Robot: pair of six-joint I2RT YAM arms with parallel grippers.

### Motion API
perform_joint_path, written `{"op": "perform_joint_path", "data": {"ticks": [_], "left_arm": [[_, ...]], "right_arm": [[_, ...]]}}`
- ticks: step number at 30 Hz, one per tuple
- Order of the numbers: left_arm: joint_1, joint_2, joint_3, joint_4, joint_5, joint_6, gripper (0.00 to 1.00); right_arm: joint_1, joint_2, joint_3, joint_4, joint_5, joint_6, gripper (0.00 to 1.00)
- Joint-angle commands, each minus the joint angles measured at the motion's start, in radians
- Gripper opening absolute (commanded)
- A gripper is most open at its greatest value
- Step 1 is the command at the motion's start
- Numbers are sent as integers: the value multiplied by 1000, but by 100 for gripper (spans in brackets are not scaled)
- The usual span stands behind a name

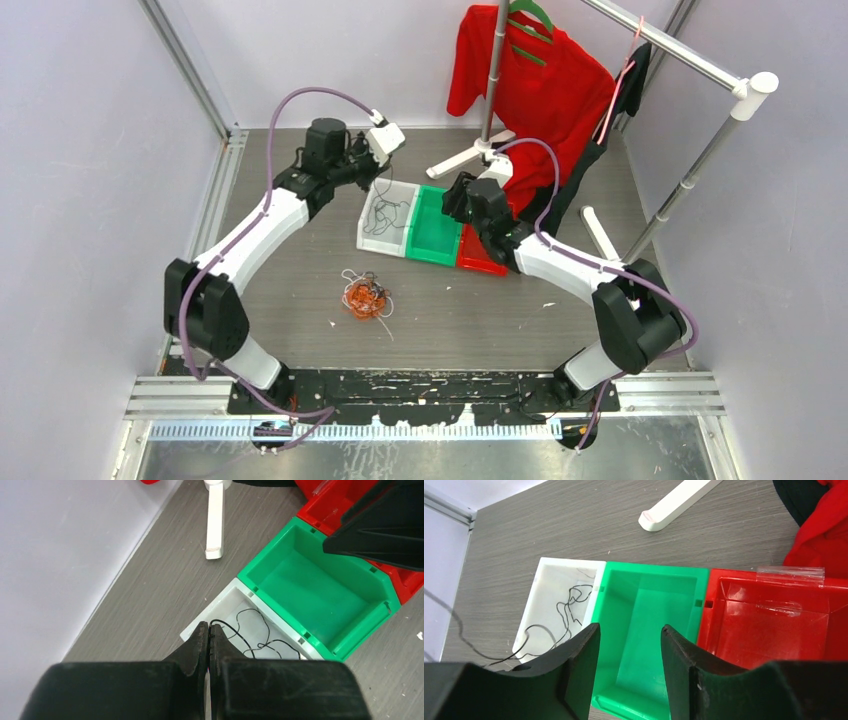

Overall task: Untangle the cables
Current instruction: Place the cable in the bin.

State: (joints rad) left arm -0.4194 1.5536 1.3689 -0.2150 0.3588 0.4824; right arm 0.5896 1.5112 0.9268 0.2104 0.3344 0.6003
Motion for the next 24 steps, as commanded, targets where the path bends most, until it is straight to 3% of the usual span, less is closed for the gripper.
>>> {"op": "perform_joint_path", "data": {"ticks": [1,6,16,24], "left_arm": [[-16,71,85,78,-11,-5,0],[-24,156,122,110,-50,44,0],[-31,274,83,-19,-102,264,0],[-49,325,17,54,-170,244,0]], "right_arm": [[-7,-58,-3,33,17,10,54],[-11,-58,-5,40,21,23,55],[-11,-19,41,-33,28,29,55],[-25,-29,35,-52,-8,85,55]]}}
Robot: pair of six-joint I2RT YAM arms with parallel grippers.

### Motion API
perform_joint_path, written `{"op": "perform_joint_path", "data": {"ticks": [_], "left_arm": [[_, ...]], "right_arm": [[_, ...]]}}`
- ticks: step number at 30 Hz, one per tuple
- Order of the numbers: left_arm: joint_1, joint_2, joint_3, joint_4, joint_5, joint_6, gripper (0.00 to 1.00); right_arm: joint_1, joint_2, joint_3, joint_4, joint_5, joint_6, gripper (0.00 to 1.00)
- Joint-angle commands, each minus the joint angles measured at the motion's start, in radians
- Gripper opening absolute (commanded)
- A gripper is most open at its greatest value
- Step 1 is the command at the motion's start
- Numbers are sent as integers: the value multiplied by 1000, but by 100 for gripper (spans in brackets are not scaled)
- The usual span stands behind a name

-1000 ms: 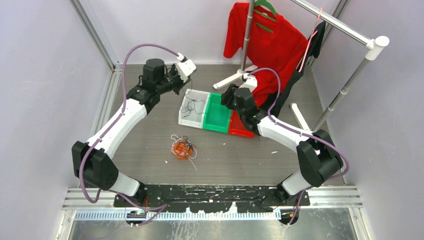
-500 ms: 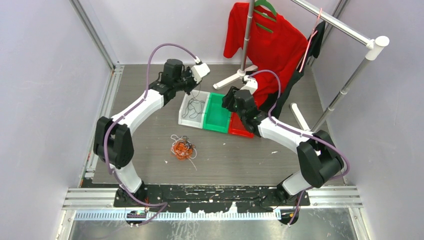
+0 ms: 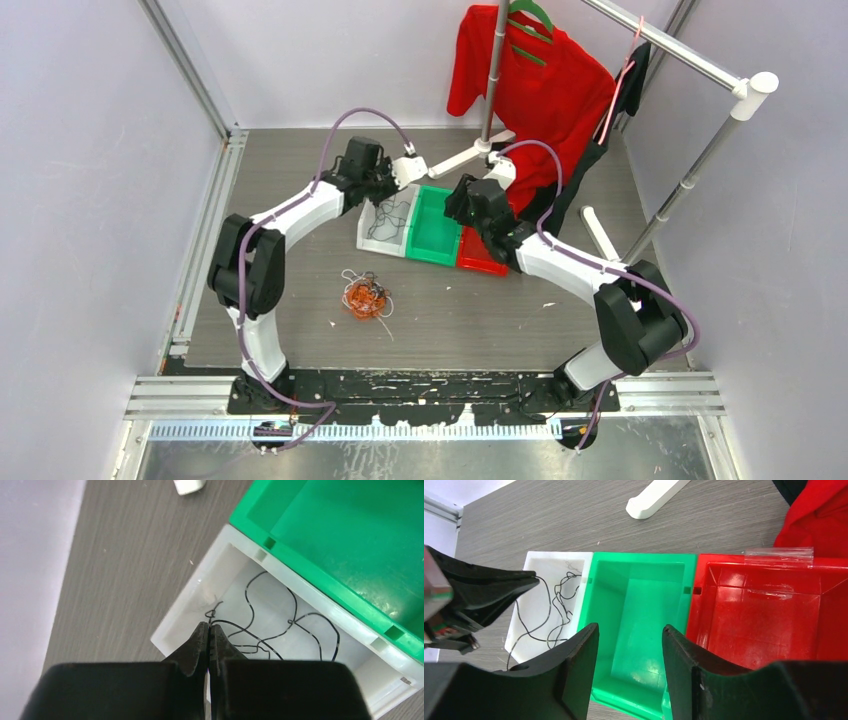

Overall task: Untangle the cables
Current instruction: Place the cable in the bin.

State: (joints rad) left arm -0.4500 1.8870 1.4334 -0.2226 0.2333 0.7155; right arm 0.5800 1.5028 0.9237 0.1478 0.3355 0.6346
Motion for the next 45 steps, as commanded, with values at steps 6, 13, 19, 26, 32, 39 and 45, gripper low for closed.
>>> {"op": "perform_joint_path", "data": {"ticks": [6,13,19,26,32,39,45], "left_arm": [[-45,30,-126,126,-98,-16,0],[-33,88,56,12,-57,-75,8],[-18,94,179,-171,-13,-45,48],[6,163,365,-512,98,-11,85],[50,139,490,-584,182,-61,93],[92,79,589,-917,325,21,100],[90,35,390,-977,307,179,76]], "right_arm": [[-44,-50,45,-11,-62,87,56],[-48,-49,48,-39,-70,91,56],[-48,-47,63,-47,-97,82,56],[-48,-49,66,-67,-115,61,56],[-48,-61,61,-69,-135,50,56],[-49,-41,59,-28,-245,39,58],[-56,-38,42,8,-258,12,57]]}}
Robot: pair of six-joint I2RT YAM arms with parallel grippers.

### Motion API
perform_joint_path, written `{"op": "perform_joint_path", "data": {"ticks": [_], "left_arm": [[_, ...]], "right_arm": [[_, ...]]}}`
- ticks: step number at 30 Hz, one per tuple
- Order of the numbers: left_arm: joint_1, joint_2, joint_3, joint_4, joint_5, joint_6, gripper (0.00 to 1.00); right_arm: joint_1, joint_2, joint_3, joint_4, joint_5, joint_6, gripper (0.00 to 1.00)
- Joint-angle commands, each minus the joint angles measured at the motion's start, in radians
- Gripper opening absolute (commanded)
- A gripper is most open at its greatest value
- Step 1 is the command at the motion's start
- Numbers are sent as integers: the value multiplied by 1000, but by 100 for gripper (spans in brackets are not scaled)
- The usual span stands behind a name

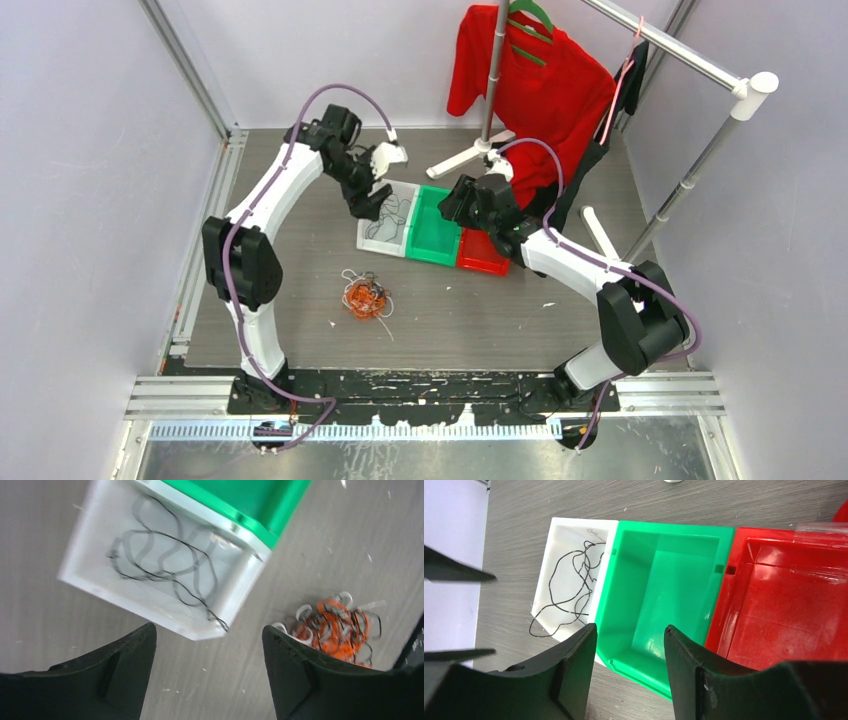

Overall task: Untangle the cables
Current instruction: Place the cable in the bin.

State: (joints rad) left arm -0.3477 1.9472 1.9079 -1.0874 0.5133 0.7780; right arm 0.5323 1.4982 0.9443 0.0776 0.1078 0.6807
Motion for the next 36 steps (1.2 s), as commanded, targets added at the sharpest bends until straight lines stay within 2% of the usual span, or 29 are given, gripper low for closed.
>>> {"op": "perform_joint_path", "data": {"ticks": [1,5,7,10,12,14,17,27,31,33,36], "left_arm": [[-11,-15,-94,-97,18,112,72],[-17,-6,-127,-13,2,96,62],[-25,-8,-158,77,-37,67,48],[-32,3,-184,188,-89,33,22],[-35,22,-183,233,-113,10,11],[-35,37,-181,272,-140,-13,4],[-36,44,-197,344,-152,-33,0],[-55,80,-308,536,-231,-49,0],[-61,100,-268,468,-206,-74,2],[-60,104,-230,426,-183,-99,9],[-59,66,-201,384,-164,-105,46]], "right_arm": [[-9,-33,21,85,-36,-36,56],[-9,-12,30,91,-62,-37,55],[-9,0,34,90,-66,-37,54],[-9,9,32,90,-59,-36,51],[-9,13,29,85,-47,-38,50],[-9,16,32,65,-27,-44,49],[-9,16,41,14,19,-56,49],[-9,-7,63,-63,51,-54,49],[-9,-19,71,-53,72,-46,50],[-9,-18,92,-66,73,-56,51],[-9,-20,106,-87,69,-60,51]]}}
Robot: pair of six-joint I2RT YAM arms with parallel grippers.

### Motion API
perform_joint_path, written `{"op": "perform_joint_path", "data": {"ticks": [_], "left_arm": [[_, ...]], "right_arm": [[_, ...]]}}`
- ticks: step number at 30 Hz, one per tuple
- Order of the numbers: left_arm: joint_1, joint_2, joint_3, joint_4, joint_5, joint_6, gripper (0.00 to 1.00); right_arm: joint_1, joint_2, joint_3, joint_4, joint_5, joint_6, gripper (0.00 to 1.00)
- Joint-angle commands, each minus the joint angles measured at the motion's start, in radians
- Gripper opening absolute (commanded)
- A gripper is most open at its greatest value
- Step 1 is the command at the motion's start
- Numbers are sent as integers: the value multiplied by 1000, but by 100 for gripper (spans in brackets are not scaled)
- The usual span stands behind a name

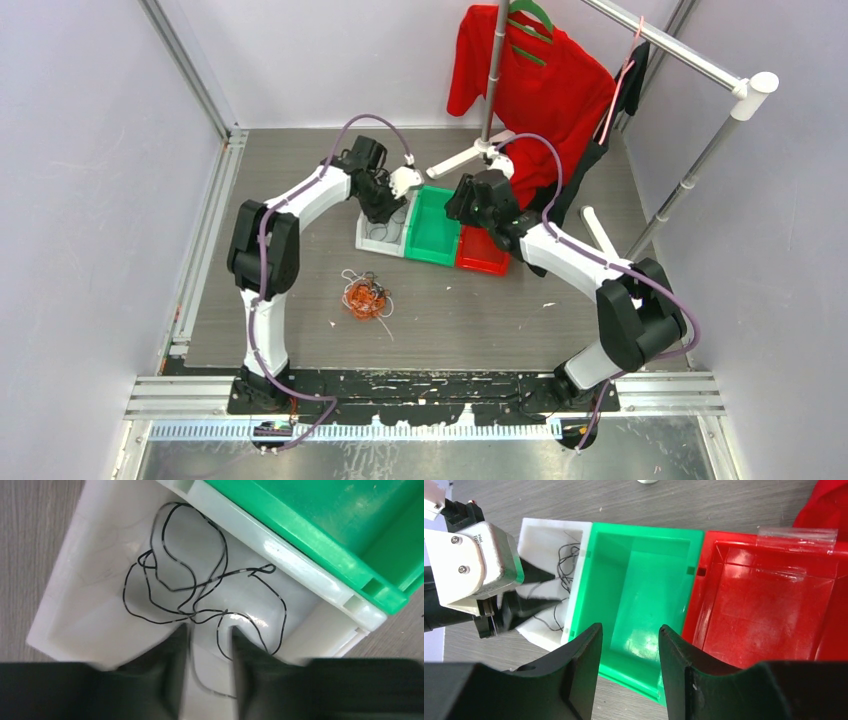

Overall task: Untangle the cables
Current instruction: Place the cable in the bin, then untie the cable.

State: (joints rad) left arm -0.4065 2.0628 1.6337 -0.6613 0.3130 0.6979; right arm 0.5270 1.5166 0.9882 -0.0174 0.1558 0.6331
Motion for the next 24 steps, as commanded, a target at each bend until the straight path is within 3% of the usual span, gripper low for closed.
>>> {"op": "perform_joint_path", "data": {"ticks": [1,4,7,10,17,20,24], "left_arm": [[0,-62,89,-82,39,-22,57],[4,-93,160,-222,73,-20,84],[12,-142,193,-301,103,-28,99],[16,-188,235,-388,134,-55,100],[54,-271,312,-643,125,-158,100],[82,-354,261,-718,107,-196,100],[162,-512,77,-692,128,-197,99]], "right_arm": [[-4,-42,61,3,21,-11,51],[-4,-50,63,-49,34,-7,51],[-4,-46,79,-113,67,-17,51],[-4,-46,72,-147,100,-31,62],[-4,-9,65,-145,122,-48,65],[9,-13,48,-127,101,-45,64],[41,-28,48,-168,126,-38,67]]}}
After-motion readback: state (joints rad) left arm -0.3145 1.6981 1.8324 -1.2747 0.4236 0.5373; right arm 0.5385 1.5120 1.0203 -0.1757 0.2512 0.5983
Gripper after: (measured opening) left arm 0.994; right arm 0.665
